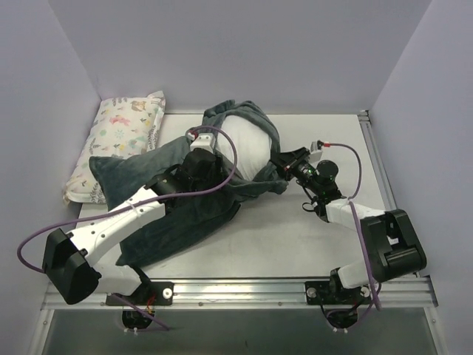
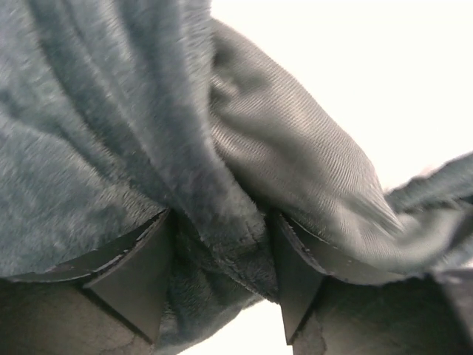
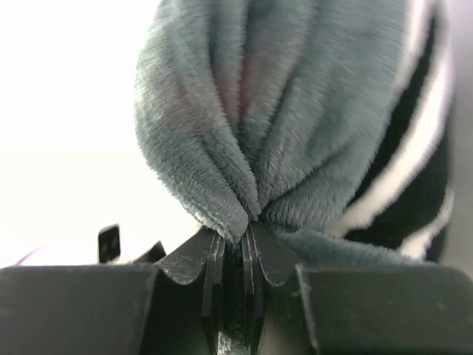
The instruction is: Remove the pillowcase from the pillow
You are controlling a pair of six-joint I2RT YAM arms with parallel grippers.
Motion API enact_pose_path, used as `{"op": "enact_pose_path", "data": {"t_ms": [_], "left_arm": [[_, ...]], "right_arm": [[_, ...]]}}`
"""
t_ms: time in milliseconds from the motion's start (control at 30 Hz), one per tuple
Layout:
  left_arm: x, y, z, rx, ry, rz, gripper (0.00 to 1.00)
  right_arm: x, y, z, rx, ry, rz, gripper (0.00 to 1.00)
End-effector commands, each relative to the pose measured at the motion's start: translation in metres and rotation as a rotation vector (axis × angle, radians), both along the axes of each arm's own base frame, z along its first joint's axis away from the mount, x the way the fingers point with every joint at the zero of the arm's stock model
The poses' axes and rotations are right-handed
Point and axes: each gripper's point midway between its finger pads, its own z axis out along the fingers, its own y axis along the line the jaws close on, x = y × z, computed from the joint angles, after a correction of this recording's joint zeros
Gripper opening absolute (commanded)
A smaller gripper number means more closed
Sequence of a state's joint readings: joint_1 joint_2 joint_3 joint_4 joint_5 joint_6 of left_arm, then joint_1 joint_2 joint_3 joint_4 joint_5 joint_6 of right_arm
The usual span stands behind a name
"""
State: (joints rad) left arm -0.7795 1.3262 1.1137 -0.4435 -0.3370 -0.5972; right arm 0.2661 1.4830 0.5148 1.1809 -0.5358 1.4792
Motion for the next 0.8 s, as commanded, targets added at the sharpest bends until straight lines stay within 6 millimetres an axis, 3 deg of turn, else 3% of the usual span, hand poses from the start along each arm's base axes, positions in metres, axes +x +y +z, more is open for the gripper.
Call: {"op": "enact_pose_path", "data": {"t_ms": [0,300,500,633,767], "left_arm": [[-0.010,0.000,0.032,0.010,-0.027,-0.059,0.63],[-0.019,0.001,0.111,-0.068,-0.146,-0.114,0.77],[-0.037,-0.019,0.157,-0.183,-0.211,-0.234,0.86],[-0.025,-0.031,0.169,-0.178,-0.238,-0.234,0.90],[-0.010,-0.051,0.162,-0.121,-0.230,-0.236,0.94]], "right_arm": [[-0.036,0.033,0.088,-0.006,-0.334,0.166,0.00],[-0.045,0.043,0.098,-0.078,-0.356,0.200,0.00],[-0.052,0.056,0.102,-0.130,-0.376,0.228,0.00],[-0.056,0.063,0.104,-0.138,-0.382,0.243,0.00],[-0.059,0.071,0.103,-0.155,-0.379,0.258,0.00]]}}
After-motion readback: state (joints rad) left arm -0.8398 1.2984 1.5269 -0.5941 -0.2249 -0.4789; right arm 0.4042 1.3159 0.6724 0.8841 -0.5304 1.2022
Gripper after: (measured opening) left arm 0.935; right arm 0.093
